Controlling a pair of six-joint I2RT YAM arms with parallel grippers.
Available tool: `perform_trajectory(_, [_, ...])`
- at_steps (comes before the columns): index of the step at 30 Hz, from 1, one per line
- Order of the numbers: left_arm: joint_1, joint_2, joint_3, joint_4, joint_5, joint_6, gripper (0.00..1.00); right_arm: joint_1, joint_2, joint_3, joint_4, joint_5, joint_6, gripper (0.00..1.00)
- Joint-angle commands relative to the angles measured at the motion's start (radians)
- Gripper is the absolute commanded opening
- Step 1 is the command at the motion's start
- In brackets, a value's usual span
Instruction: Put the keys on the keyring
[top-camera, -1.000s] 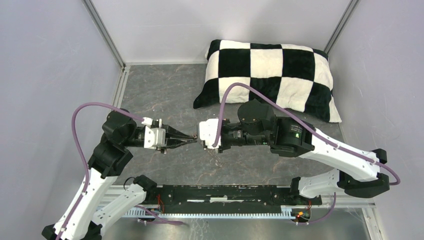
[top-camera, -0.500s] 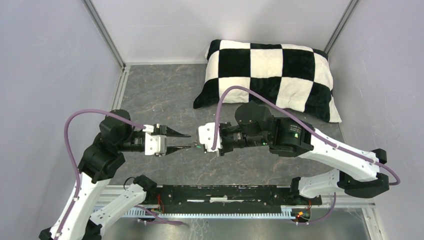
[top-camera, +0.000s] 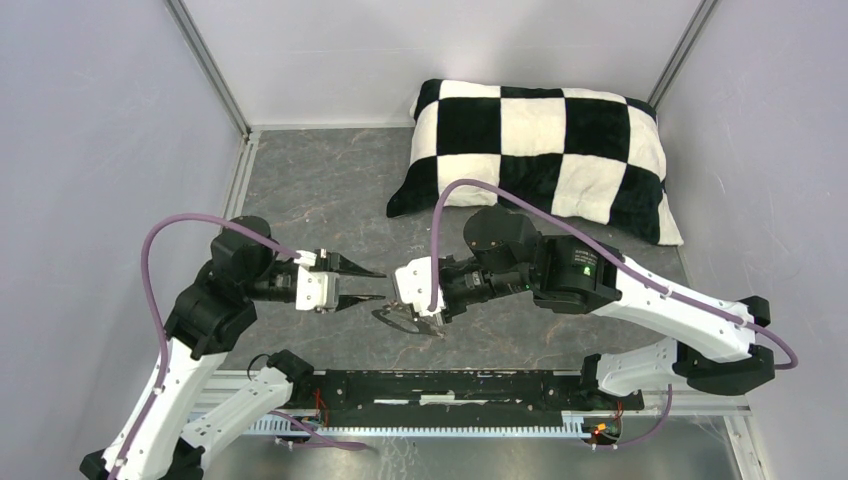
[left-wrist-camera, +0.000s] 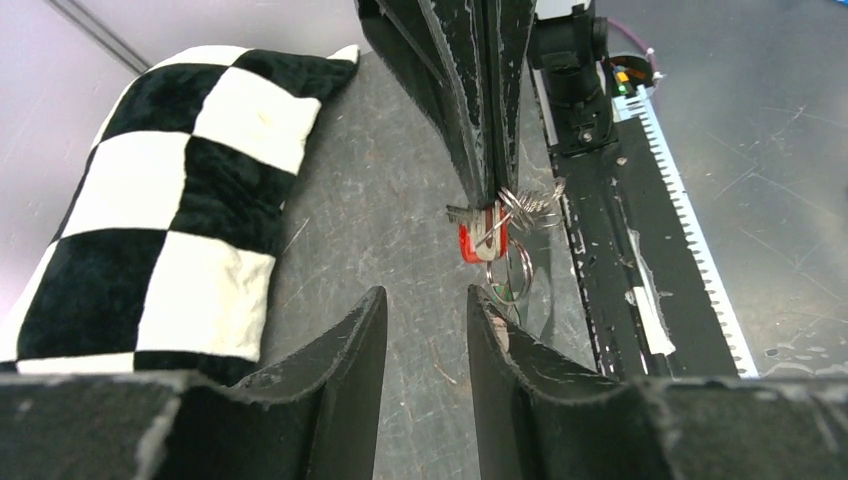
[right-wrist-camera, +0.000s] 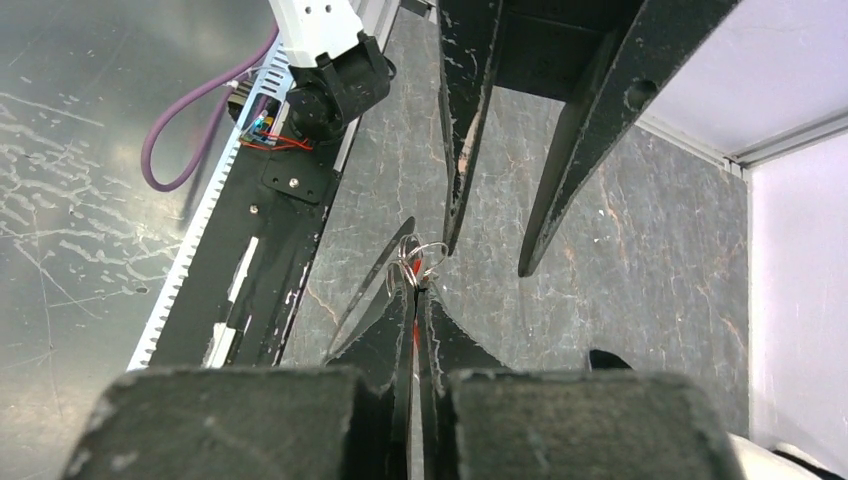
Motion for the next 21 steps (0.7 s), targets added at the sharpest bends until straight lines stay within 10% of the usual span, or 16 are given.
perform_trajectory(1, [-0.001,0.031,0.012,0.002,0.080,0.066,0.40,0.003,-0.003,-0.015,0.082,-0.048,-0.019,0.01])
perform_trajectory(21, [-0.001,0.080,0.089,-0.330,0.134,0.319,0.37,0.002,-0.056,-0.098,0.239,-0.003,0.005,0.01])
